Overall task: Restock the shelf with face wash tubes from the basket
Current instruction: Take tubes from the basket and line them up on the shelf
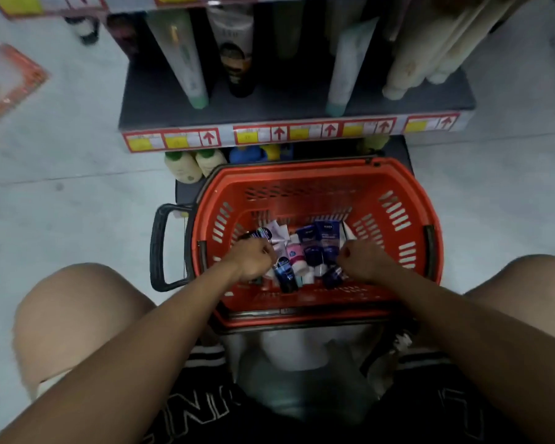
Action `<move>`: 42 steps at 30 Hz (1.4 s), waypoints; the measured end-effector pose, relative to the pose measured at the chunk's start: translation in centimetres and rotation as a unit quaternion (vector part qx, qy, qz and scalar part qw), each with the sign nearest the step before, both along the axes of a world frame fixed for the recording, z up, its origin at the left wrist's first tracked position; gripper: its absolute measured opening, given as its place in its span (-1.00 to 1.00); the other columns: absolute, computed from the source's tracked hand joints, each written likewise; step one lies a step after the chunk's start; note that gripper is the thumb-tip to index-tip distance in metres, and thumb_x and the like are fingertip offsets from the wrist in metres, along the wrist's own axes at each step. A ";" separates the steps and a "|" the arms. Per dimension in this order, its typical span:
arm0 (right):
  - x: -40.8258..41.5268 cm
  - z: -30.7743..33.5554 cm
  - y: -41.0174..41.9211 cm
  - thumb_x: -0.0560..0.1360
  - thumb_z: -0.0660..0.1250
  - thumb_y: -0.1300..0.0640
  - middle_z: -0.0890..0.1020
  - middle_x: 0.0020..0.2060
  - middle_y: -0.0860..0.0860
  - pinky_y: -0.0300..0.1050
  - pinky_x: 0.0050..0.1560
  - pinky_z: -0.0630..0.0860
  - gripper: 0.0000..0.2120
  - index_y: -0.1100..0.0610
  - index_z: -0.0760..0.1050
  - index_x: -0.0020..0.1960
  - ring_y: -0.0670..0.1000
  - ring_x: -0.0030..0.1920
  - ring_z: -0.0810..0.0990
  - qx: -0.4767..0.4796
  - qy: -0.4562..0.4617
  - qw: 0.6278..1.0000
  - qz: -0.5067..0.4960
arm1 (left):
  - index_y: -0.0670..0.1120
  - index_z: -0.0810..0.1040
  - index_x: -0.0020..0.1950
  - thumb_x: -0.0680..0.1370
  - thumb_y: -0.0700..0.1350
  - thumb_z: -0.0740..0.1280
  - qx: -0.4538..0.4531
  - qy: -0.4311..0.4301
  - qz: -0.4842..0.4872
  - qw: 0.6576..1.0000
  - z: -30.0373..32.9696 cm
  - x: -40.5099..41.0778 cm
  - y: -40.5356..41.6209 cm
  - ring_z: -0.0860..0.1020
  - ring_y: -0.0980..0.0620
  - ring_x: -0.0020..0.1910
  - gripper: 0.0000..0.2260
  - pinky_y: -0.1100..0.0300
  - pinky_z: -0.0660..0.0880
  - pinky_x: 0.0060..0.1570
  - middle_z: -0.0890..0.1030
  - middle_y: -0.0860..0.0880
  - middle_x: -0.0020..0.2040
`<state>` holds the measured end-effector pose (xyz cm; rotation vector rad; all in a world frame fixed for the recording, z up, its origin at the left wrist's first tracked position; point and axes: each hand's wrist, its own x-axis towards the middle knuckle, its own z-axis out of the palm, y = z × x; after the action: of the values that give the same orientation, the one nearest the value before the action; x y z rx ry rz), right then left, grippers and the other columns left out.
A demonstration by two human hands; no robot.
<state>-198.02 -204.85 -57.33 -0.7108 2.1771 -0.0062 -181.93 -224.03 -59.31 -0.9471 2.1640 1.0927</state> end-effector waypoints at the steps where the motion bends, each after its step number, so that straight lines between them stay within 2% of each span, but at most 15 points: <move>1: 0.2 0.7 0.3 0.64 0.19 0.08 0.64 0.13 0.19 -0.05 0.09 0.48 -0.72 0.20 0.57 0.20 0.21 0.17 0.60 -0.004 0.001 1.000 0.010 | -0.01 0.65 -0.02 0.63 0.00 0.32 -0.001 0.003 -0.004 1.000 0.5 0.3 0.2 0.65 -0.07 -0.01 -0.85 0.07 0.58 0.03 0.70 -0.02 -0.02; 3: 0.6 1.5 0.8 0.64 0.20 0.08 0.63 0.18 0.23 -0.07 0.03 0.45 -0.72 0.22 0.57 0.20 0.22 0.21 0.59 -0.015 0.014 1.000 0.022 | -0.03 0.64 0.03 0.63 0.00 0.31 -0.013 0.012 0.003 1.000 1.2 0.6 0.2 0.62 -0.07 0.04 -0.85 0.10 0.55 0.06 0.67 -0.02 0.03; 6: 0.8 2.1 1.5 0.59 0.23 0.06 0.67 0.05 0.24 -0.13 -0.14 0.36 -0.78 0.16 0.59 -0.04 0.22 0.11 0.63 -0.018 0.019 1.000 0.005 | -0.06 0.65 0.08 0.63 0.00 0.32 -0.027 0.020 0.014 0.999 2.7 1.2 0.6 0.62 -0.10 0.03 -0.82 0.12 0.52 0.00 0.68 -0.10 0.05; 11: 1.2 2.8 1.8 0.55 0.27 0.04 0.68 -0.05 0.22 -0.14 -0.17 0.38 -0.78 0.17 0.57 -0.12 0.20 0.00 0.64 -0.028 0.020 0.999 -0.003 | -0.07 0.66 0.14 0.63 -0.08 0.28 -0.052 0.034 0.008 0.998 5.0 2.3 1.5 0.63 -0.11 0.06 -0.81 0.04 0.58 0.13 0.68 -0.11 0.08; 17: 2.0 4.2 2.9 0.56 0.26 0.03 0.65 -0.06 0.24 -0.15 -0.14 0.34 -0.77 0.12 0.47 -0.22 0.20 -0.03 0.62 -0.033 0.025 0.999 -0.022 | -0.06 0.63 0.17 0.63 0.00 0.30 -0.068 0.048 -0.016 0.996 5.9 2.5 2.7 0.64 -0.08 0.01 -0.78 0.01 0.59 0.11 0.68 -0.09 0.09; 20: 2.5 5.2 3.6 0.57 0.27 0.06 0.66 0.06 0.23 -0.18 -0.12 0.32 -0.81 0.14 0.59 -0.05 0.21 0.09 0.62 -0.036 0.036 0.999 -0.017 | -0.05 0.60 0.25 0.63 0.04 0.30 -0.072 0.049 -0.035 0.996 6.1 2.3 3.2 0.63 -0.07 0.06 -0.74 0.00 0.58 0.17 0.66 -0.07 0.13; 22: 2.5 5.2 4.0 0.57 0.26 0.04 0.66 0.09 0.21 -0.17 -0.10 0.34 -0.78 0.15 0.61 0.03 0.20 0.10 0.61 -0.030 0.039 0.999 -0.019 | -0.05 0.60 0.24 0.63 0.01 0.30 -0.076 0.046 -0.047 0.995 6.2 2.1 3.6 0.63 -0.06 0.05 -0.76 0.00 0.58 0.15 0.66 -0.07 0.11; 26: 1.7 4.3 3.9 0.55 0.29 0.01 0.65 0.03 0.19 -0.17 -0.12 0.38 -0.83 0.11 0.51 -0.08 0.15 -0.10 0.55 -0.028 0.041 0.998 -0.032 | -0.04 0.61 0.20 0.63 -0.05 0.29 -0.088 0.054 -0.050 0.993 6.7 1.5 4.1 0.63 -0.03 -0.01 -0.80 0.05 0.58 0.07 0.66 -0.04 0.05; 28: 1.5 3.8 3.8 0.57 0.27 -0.01 0.65 0.02 0.19 -0.15 -0.11 0.40 -0.78 0.14 0.53 -0.07 0.16 -0.09 0.56 -0.029 0.037 0.998 -0.031 | -0.03 0.60 0.19 0.63 -0.04 0.29 -0.088 0.048 -0.056 0.993 6.7 1.3 4.3 0.63 -0.04 0.00 -0.82 0.05 0.58 0.09 0.65 -0.04 0.06; 31: 1.2 2.8 3.6 0.59 0.22 -0.03 0.65 0.07 0.20 -0.15 -0.08 0.41 -0.67 0.19 0.61 0.07 0.16 -0.02 0.59 -0.017 0.031 0.999 -0.008 | -0.02 0.60 0.20 0.64 -0.01 0.29 -0.090 0.041 -0.057 0.993 6.4 1.0 4.3 0.63 -0.06 0.03 -0.80 -0.01 0.59 0.16 0.67 -0.07 0.09; 35: 0.5 0.5 2.9 0.56 0.26 -0.02 0.65 0.03 0.17 -0.13 -0.13 0.41 -0.72 0.17 0.59 0.04 0.11 -0.13 0.55 0.001 0.009 1.000 0.020 | -0.05 0.61 0.25 0.65 0.01 0.29 -0.096 0.029 -0.040 0.994 5.3 1.0 4.1 0.62 -0.04 0.01 -0.76 0.03 0.58 0.12 0.67 -0.07 0.11; 39: -0.1 -1.9 1.5 0.56 0.27 0.03 0.66 0.07 0.17 -0.12 -0.10 0.47 -0.71 0.19 0.59 0.15 0.18 0.04 0.64 0.007 -0.034 0.999 0.015 | -0.05 0.61 0.28 0.65 0.02 0.28 -0.078 0.006 -0.032 0.996 3.1 0.8 3.5 0.63 -0.08 0.08 -0.72 0.05 0.57 0.15 0.67 -0.09 0.16; 42: -0.6 -4.0 -0.5 0.57 0.27 0.02 0.66 0.02 0.16 -0.09 -0.06 0.48 -0.71 0.21 0.60 0.11 0.20 0.08 0.63 0.003 -0.061 0.998 0.017 | -0.05 0.64 0.22 0.62 0.01 0.29 -0.071 -0.015 -0.032 0.997 0.6 0.0 2.5 0.63 -0.10 0.09 -0.74 0.06 0.58 0.12 0.67 -0.09 0.17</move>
<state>-198.61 -205.34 -61.35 -0.7252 2.0485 -0.0255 -181.88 -221.51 -58.70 -0.9419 2.2558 0.8991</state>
